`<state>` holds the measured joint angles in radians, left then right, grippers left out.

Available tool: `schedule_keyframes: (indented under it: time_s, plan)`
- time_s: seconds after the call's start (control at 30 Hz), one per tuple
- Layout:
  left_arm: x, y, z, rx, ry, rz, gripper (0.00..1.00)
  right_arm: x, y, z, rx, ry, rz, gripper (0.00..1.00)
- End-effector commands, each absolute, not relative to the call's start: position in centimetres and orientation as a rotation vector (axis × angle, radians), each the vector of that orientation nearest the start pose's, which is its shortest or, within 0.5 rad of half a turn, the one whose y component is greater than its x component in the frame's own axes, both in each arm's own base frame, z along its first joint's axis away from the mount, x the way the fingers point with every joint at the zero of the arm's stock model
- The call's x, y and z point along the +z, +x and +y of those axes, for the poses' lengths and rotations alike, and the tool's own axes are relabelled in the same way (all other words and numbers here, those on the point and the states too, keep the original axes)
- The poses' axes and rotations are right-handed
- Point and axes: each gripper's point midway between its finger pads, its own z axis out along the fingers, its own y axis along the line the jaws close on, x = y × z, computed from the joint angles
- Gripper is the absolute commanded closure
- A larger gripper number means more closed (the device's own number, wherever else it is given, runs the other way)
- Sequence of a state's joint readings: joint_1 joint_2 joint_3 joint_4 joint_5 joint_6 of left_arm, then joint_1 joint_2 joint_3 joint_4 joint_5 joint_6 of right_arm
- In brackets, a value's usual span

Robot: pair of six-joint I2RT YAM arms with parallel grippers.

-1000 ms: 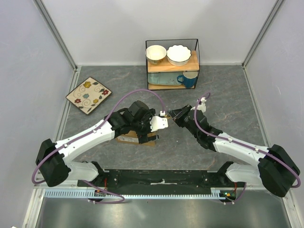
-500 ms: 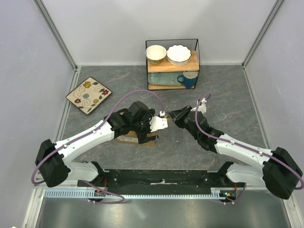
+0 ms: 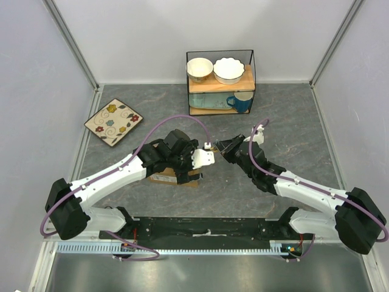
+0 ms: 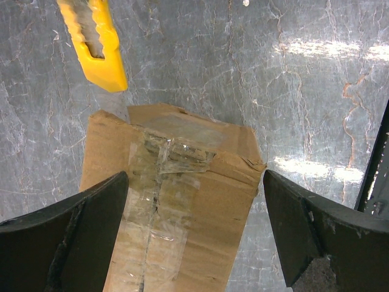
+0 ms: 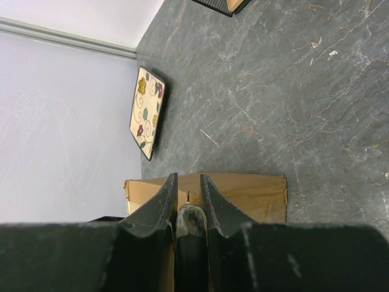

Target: Unpack the express box

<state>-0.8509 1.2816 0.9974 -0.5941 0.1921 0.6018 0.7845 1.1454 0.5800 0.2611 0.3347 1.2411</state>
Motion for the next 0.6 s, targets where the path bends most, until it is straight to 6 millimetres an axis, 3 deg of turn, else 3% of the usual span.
schedule_keyframes:
  time_s: [0.0,0.57]
  plan:
    - [14.04,20.7,-25.07,-0.338,1.677,1.814,0.01,20.45,29.46,26.69,1.102,0.676,1.835,1.0]
    - [13.79,20.65,-24.8,-0.33,1.682,1.821,0.01,20.43,29.58,27.42,1.122,0.673,1.836,1.0]
